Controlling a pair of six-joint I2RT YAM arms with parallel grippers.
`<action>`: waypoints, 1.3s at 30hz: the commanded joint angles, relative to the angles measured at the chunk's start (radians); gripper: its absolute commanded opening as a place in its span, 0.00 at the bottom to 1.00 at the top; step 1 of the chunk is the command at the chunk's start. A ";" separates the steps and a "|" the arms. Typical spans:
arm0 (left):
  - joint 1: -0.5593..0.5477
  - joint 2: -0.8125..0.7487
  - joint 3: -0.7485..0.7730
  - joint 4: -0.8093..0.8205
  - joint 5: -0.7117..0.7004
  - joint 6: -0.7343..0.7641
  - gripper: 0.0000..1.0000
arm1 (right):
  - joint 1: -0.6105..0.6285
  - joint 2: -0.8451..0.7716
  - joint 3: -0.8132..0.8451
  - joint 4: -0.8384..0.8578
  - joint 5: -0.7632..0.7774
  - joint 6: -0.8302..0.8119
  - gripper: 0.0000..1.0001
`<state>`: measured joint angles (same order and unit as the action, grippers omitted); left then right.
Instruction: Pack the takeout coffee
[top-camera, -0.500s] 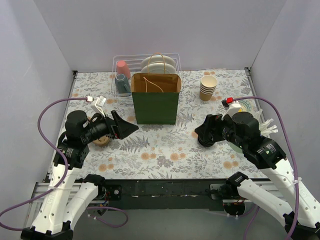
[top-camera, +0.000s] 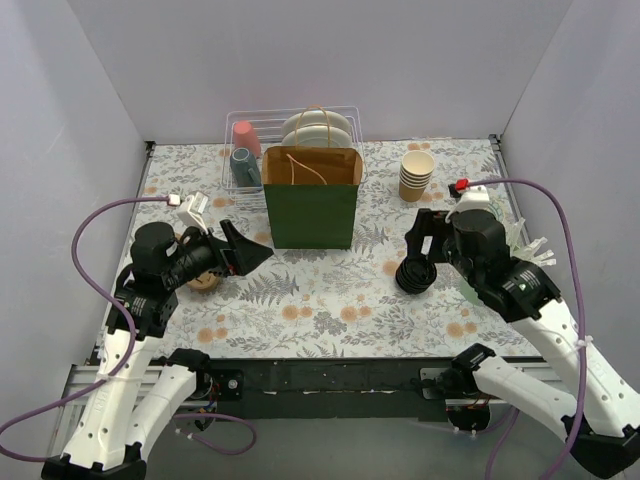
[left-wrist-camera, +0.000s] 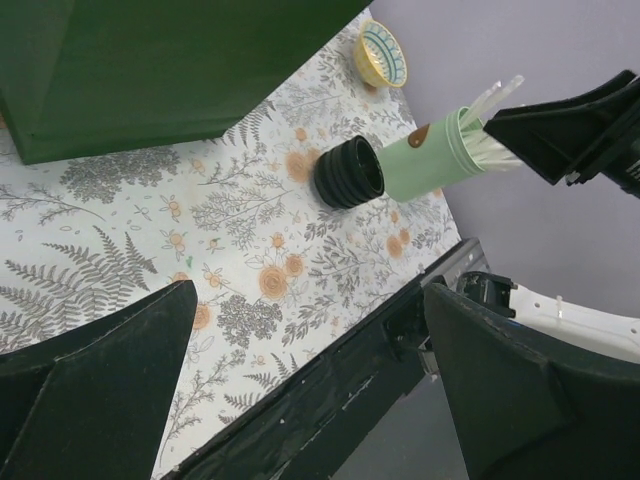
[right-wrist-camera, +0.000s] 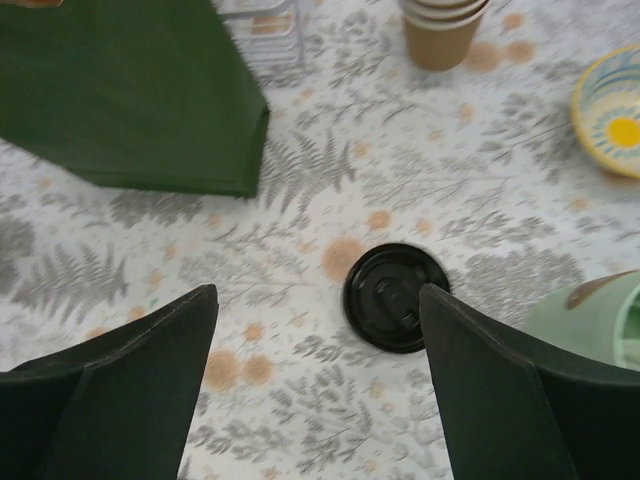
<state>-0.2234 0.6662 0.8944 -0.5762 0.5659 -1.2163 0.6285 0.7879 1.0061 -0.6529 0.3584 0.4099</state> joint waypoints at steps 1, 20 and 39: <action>0.004 -0.027 0.015 -0.036 -0.086 0.018 0.98 | -0.012 0.132 0.146 0.162 0.247 -0.173 0.86; 0.004 -0.088 -0.041 -0.060 -0.169 -0.046 0.98 | -0.504 0.801 0.615 0.203 -0.154 -0.221 0.43; 0.006 -0.073 -0.046 -0.076 -0.187 -0.035 0.98 | -0.544 1.139 0.824 0.162 -0.282 -0.201 0.43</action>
<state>-0.2234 0.5930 0.8574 -0.6384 0.3977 -1.2572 0.0826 1.9053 1.7756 -0.4988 0.1070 0.2058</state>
